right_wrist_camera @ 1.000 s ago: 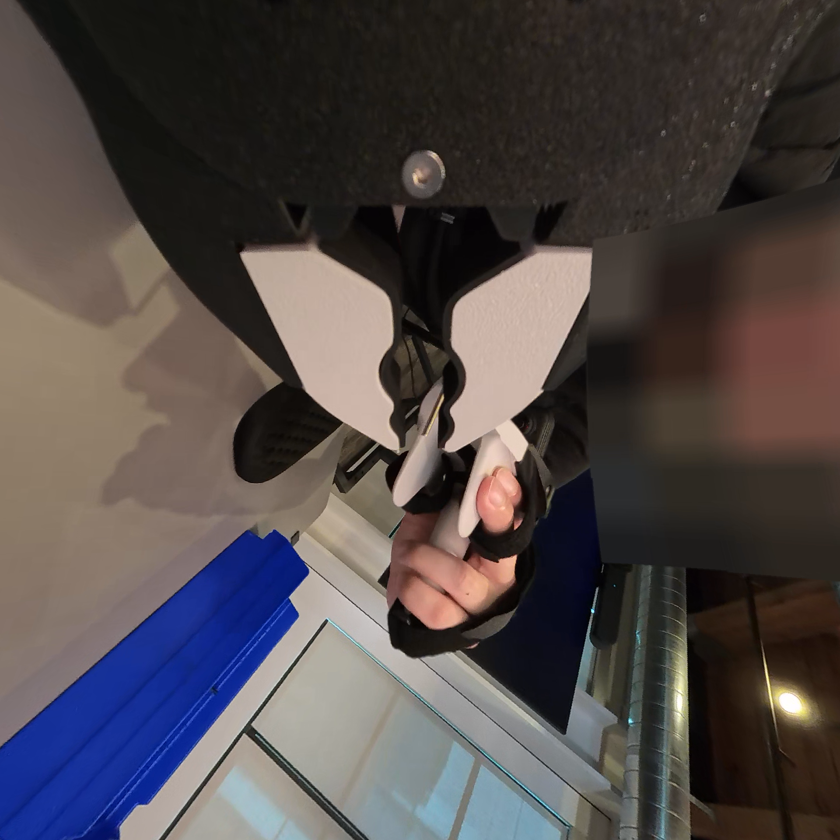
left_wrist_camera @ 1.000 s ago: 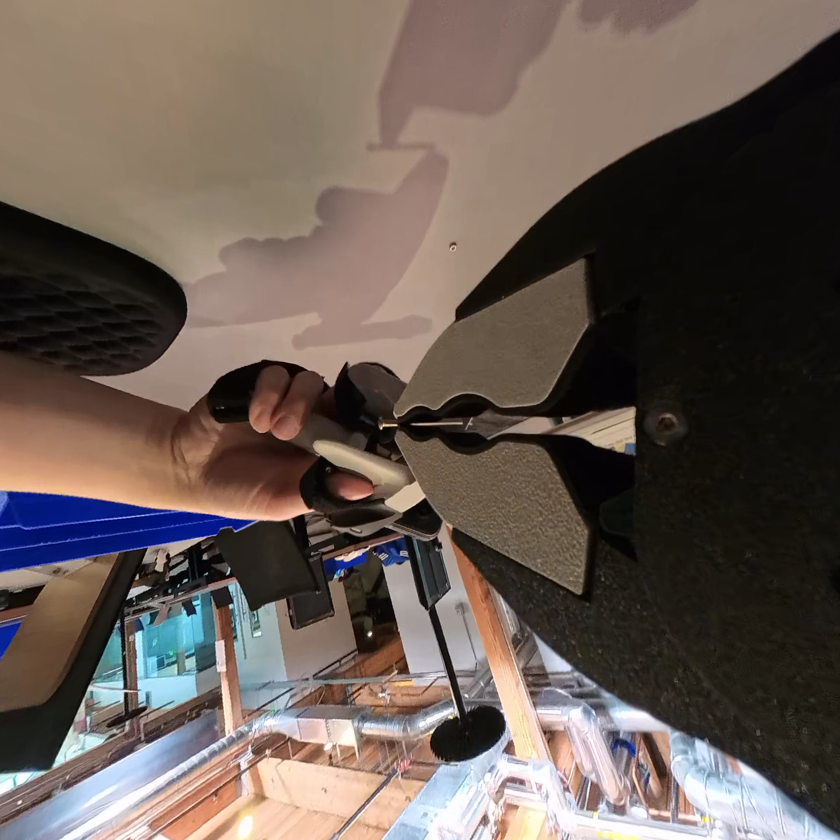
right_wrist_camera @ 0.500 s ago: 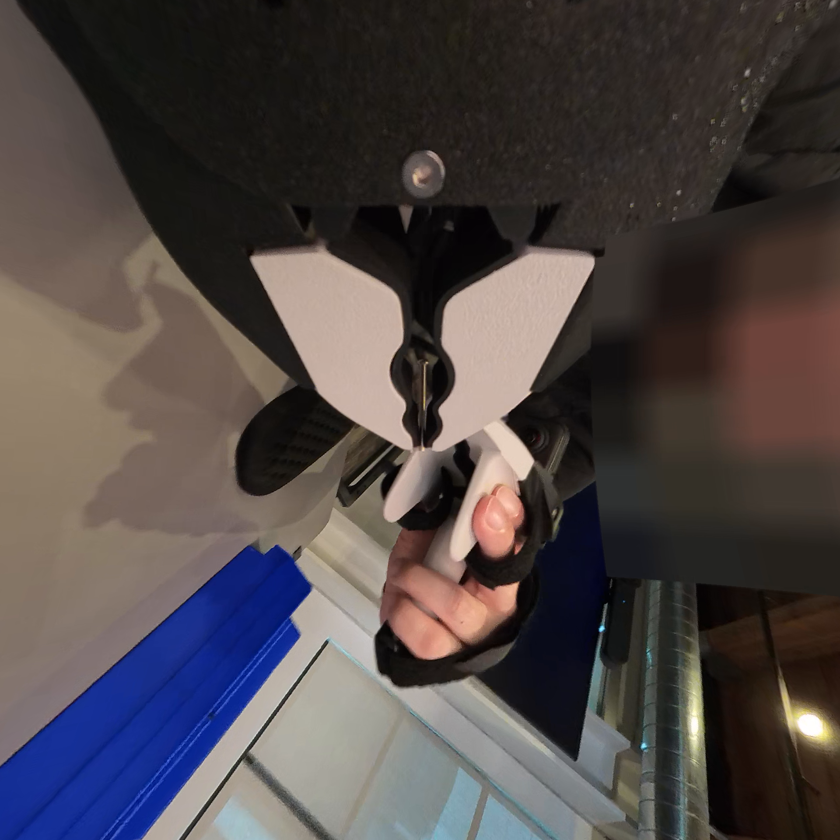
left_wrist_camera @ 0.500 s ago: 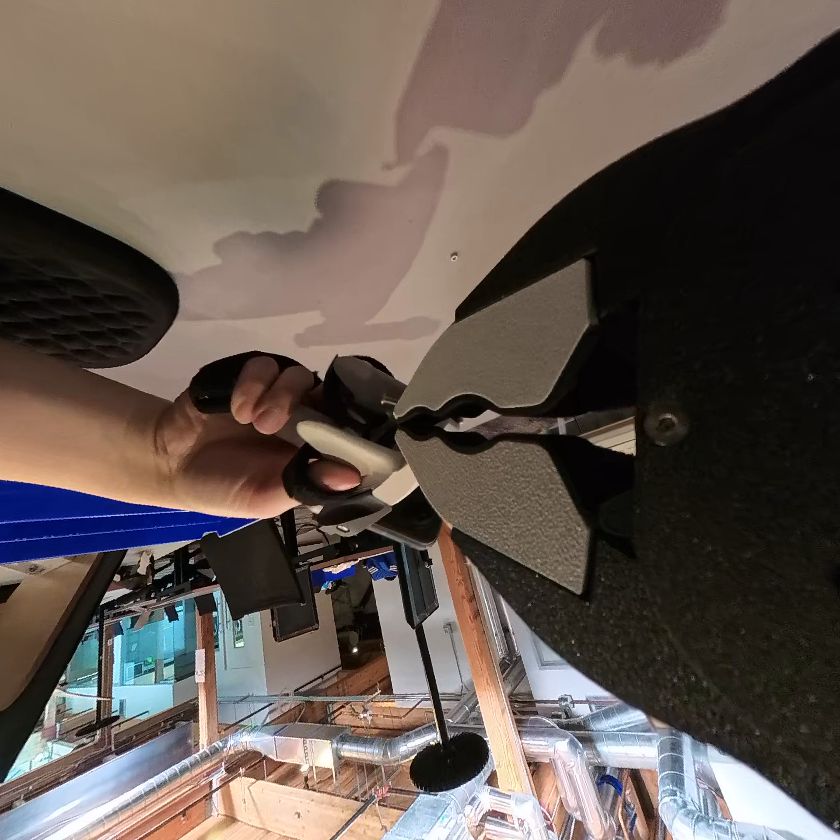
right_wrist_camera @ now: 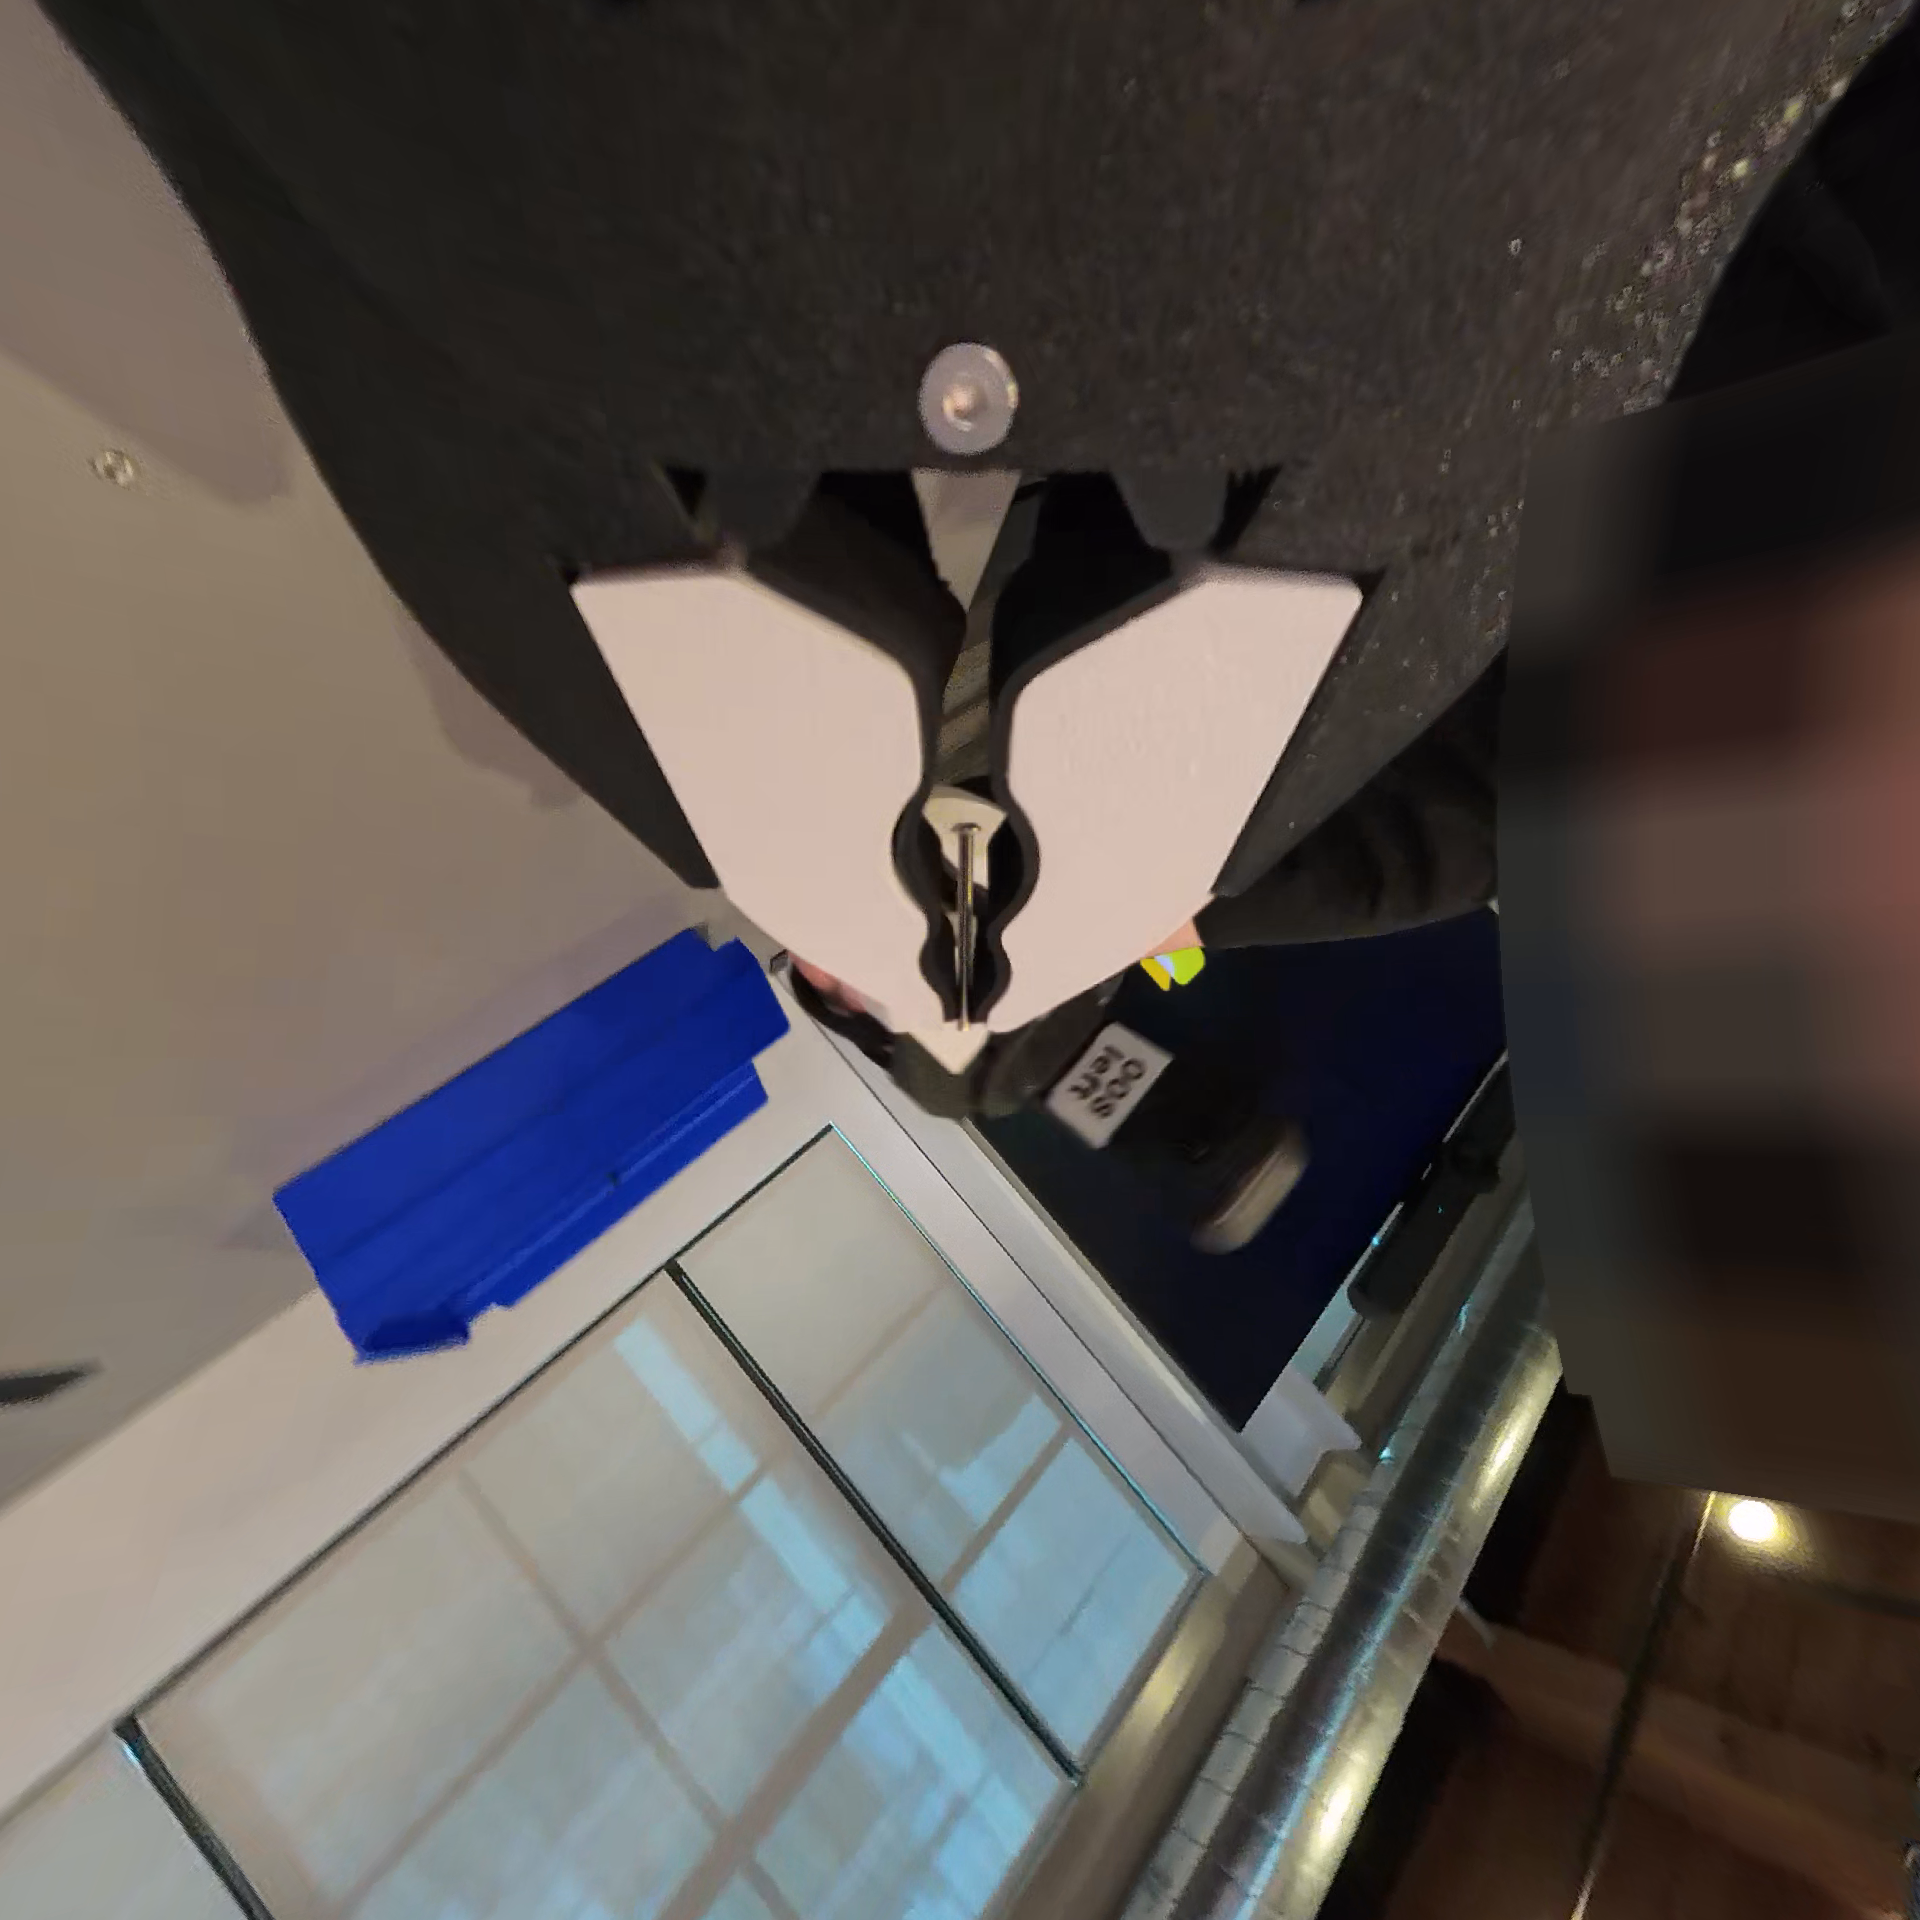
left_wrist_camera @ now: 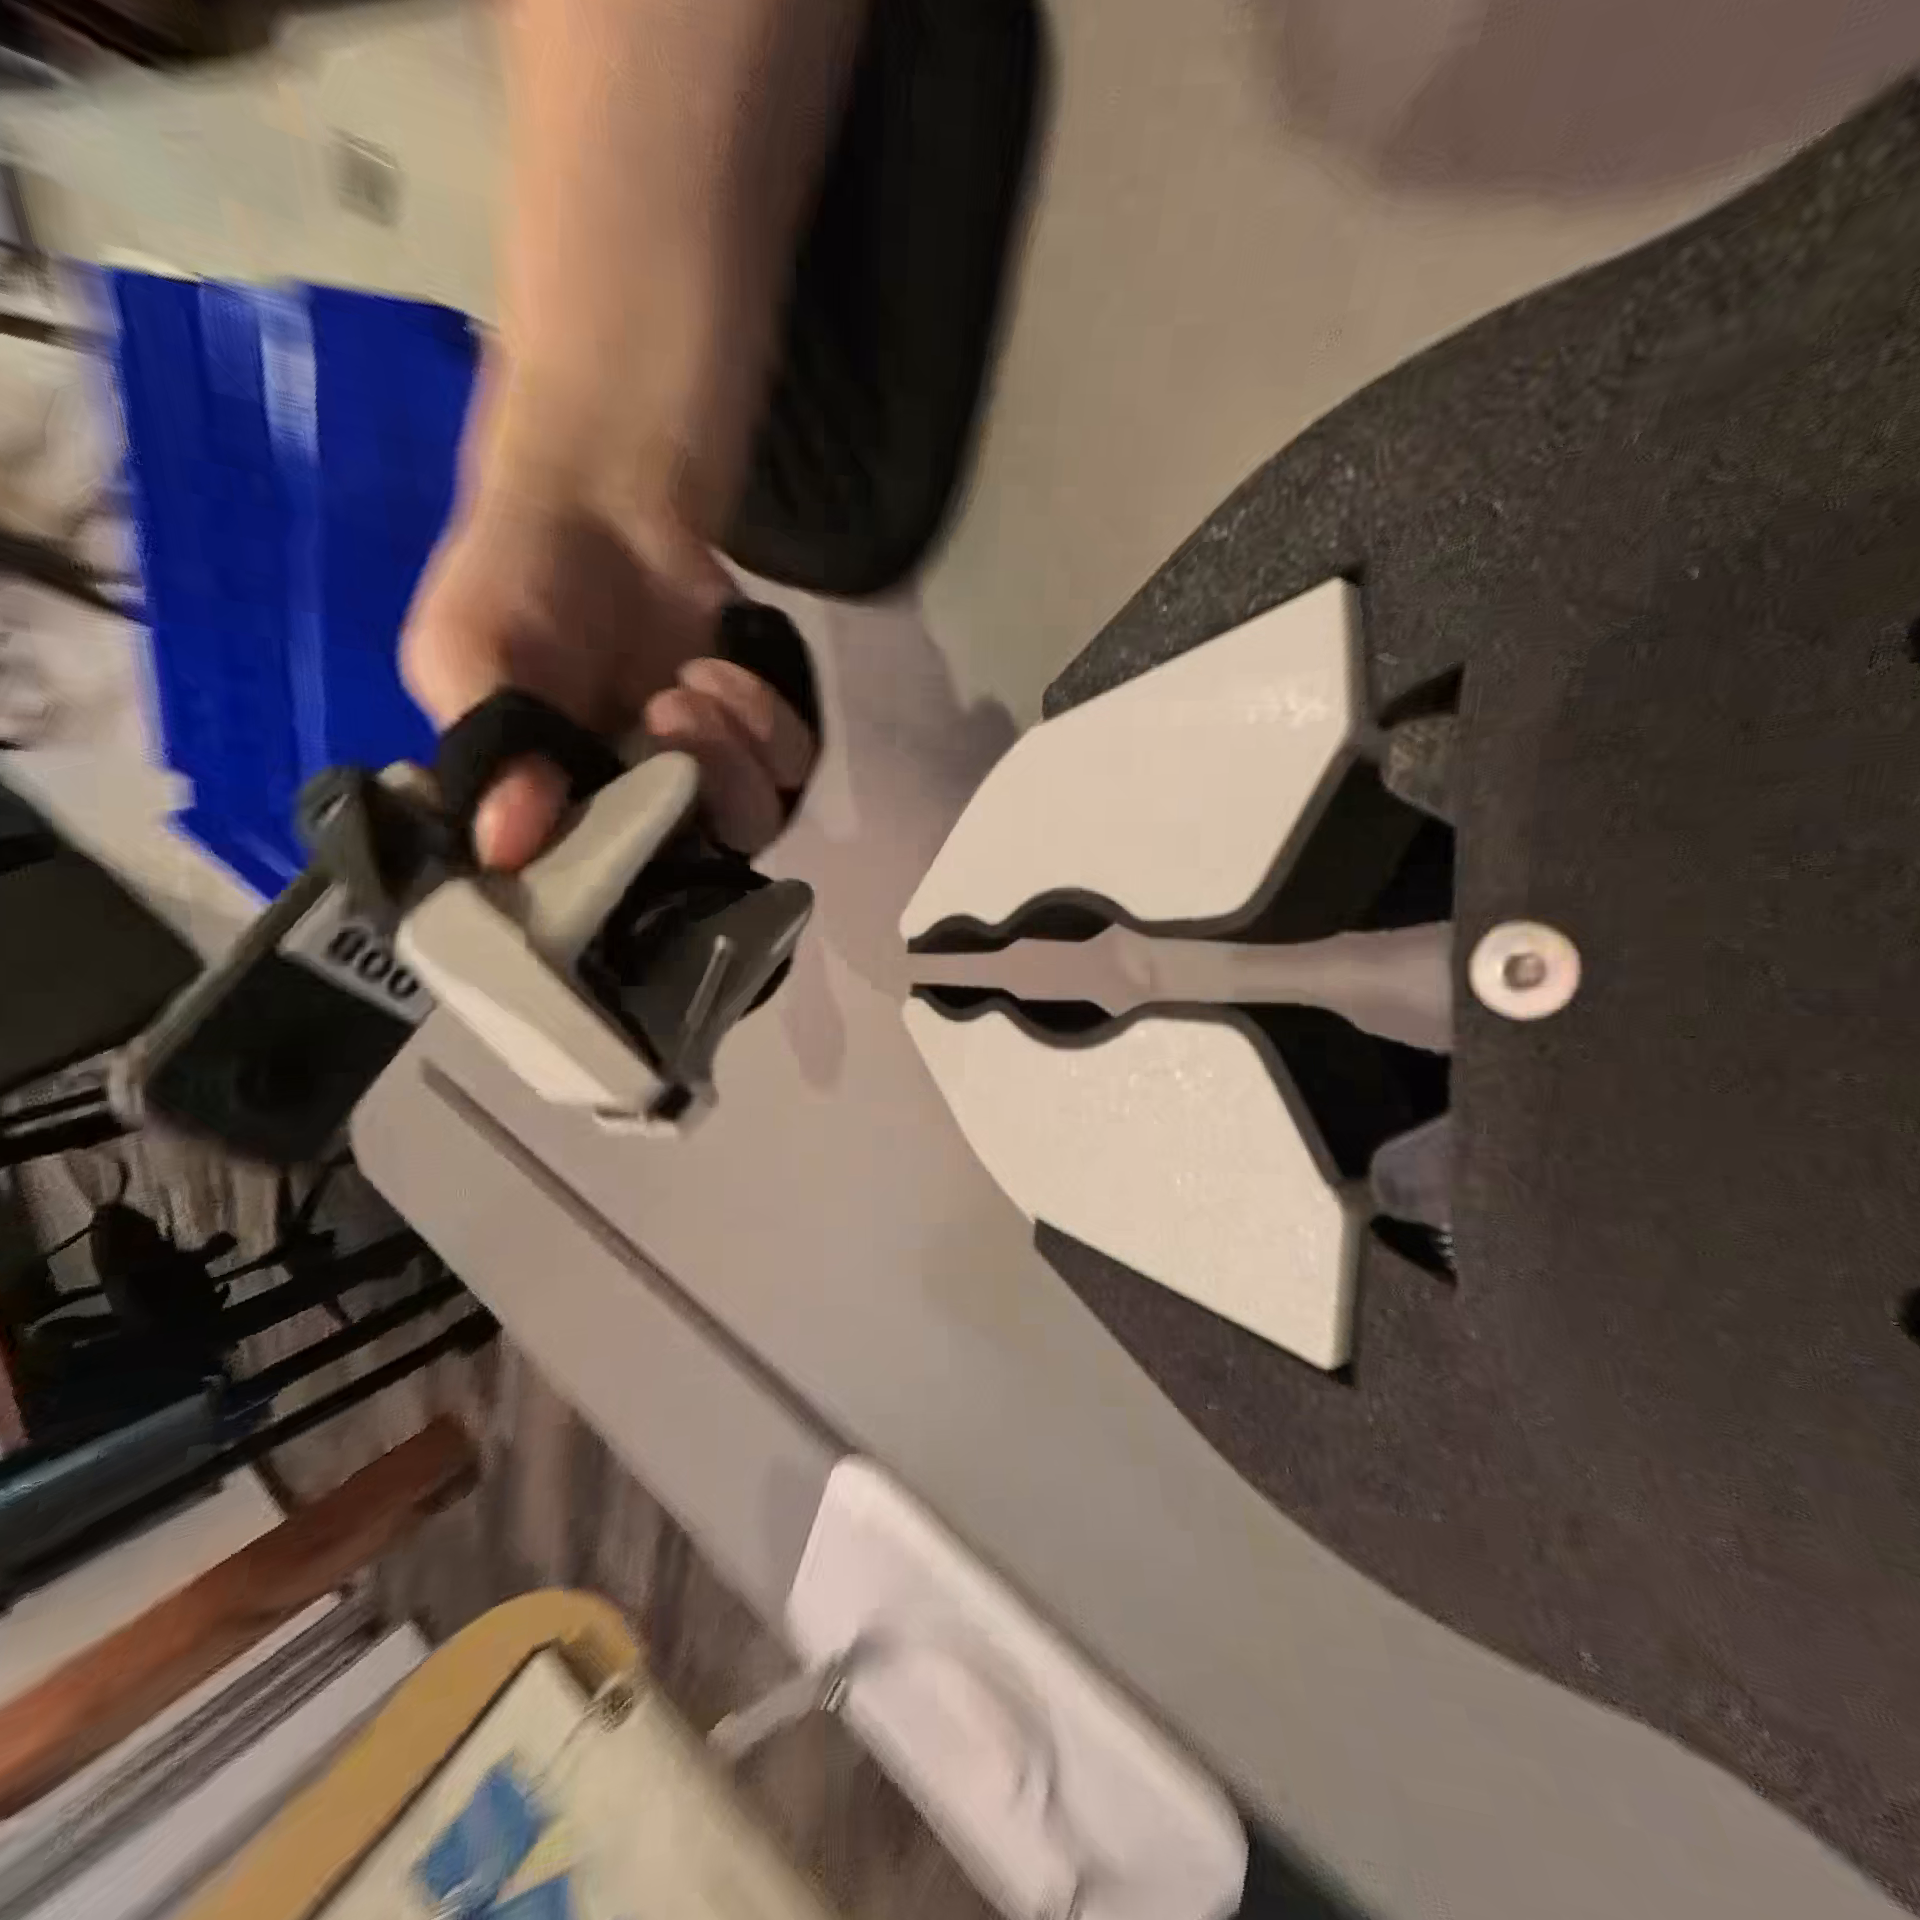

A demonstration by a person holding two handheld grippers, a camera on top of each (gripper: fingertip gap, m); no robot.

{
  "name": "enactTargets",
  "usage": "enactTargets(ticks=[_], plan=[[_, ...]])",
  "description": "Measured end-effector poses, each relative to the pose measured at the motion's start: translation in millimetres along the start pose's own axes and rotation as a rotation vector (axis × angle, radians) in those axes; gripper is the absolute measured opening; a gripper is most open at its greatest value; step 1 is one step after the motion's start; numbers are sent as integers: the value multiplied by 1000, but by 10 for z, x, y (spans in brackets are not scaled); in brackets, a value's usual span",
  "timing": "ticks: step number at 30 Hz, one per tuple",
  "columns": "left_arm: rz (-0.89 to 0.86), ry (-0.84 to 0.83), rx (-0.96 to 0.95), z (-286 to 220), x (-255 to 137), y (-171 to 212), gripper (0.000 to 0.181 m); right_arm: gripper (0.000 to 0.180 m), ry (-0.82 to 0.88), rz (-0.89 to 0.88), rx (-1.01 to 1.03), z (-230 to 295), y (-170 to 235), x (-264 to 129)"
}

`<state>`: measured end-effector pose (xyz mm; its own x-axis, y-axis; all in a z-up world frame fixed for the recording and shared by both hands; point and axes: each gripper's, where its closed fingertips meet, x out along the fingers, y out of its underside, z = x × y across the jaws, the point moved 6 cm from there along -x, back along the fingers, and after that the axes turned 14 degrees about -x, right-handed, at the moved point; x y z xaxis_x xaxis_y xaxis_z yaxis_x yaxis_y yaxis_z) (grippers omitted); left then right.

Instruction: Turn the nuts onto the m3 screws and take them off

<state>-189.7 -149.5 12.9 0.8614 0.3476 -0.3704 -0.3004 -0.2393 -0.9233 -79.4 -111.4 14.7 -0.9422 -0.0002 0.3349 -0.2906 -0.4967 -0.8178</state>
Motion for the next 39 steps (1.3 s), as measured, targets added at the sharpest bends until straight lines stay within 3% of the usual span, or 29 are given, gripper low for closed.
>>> enactTargets(ticks=[1,3,8,18,39], plan=[[-28,46,-116,-3,4,-37,9,2,-12,-5,-41,52,-22,19],[-63,131,-268,0,11,-108,18,2,-34,-10,-107,139,-51,53],[-156,282,-447,-3,-25,-247,25,2,-58,-58,-175,245,-108,69],[-179,448,-684,77,46,-333,15,2,-33,-85,-166,214,-99,89],[-221,457,-681,69,248,-400,9,2,-1,-179,-157,187,-161,31]])
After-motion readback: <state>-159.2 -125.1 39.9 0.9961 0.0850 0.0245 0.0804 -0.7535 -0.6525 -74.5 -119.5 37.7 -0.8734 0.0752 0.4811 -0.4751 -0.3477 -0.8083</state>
